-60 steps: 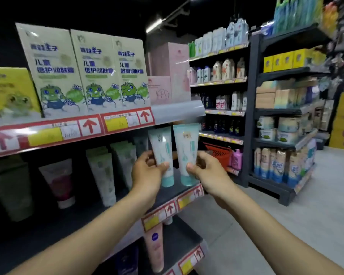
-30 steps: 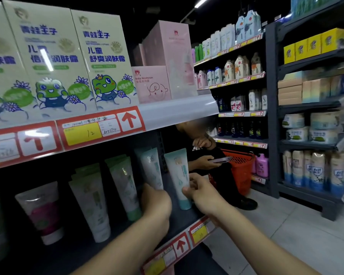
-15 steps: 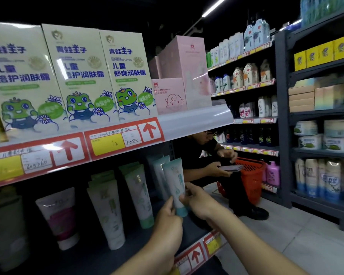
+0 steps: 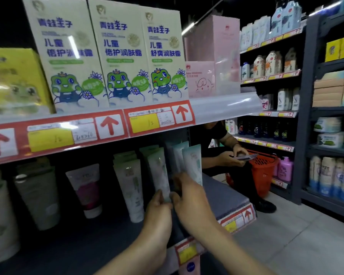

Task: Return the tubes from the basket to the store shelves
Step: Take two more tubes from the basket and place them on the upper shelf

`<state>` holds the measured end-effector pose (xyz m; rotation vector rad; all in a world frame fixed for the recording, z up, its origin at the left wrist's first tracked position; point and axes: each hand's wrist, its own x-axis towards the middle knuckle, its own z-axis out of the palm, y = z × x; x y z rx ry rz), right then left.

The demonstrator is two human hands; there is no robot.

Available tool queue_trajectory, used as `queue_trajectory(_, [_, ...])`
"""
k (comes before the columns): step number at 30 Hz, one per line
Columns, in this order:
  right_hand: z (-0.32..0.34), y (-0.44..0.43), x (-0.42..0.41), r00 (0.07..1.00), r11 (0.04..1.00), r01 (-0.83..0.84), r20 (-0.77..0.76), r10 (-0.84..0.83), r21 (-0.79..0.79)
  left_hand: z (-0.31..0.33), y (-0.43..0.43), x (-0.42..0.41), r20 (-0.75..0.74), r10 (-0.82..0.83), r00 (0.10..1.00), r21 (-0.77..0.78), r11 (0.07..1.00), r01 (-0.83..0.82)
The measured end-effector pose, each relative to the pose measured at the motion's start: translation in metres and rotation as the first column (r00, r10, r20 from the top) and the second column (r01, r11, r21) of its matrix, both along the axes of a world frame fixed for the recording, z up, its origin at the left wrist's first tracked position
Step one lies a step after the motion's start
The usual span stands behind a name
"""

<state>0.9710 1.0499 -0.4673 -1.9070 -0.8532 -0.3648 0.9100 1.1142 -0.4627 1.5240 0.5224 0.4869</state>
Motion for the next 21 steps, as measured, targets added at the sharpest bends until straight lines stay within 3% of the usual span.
queue_trajectory(8, [-0.012,0.029,0.009,0.974,0.987,0.063,-0.208,-0.093,-0.15,0.008,0.009,0.002,0.047,0.057,0.997,-0.204,0.978,-0.046])
queue_trajectory(17, [-0.008,0.033,0.007,0.954,0.98,0.101,-0.262,-0.144,-0.17,0.005,0.021,0.005,0.059,0.007,0.998,-0.198,0.98,0.005])
queue_trajectory(21, [0.012,0.024,-0.016,0.956,0.928,0.172,-0.17,-0.238,-0.332,0.008,0.018,-0.012,0.006,-0.065,0.998,-0.104,0.992,0.065])
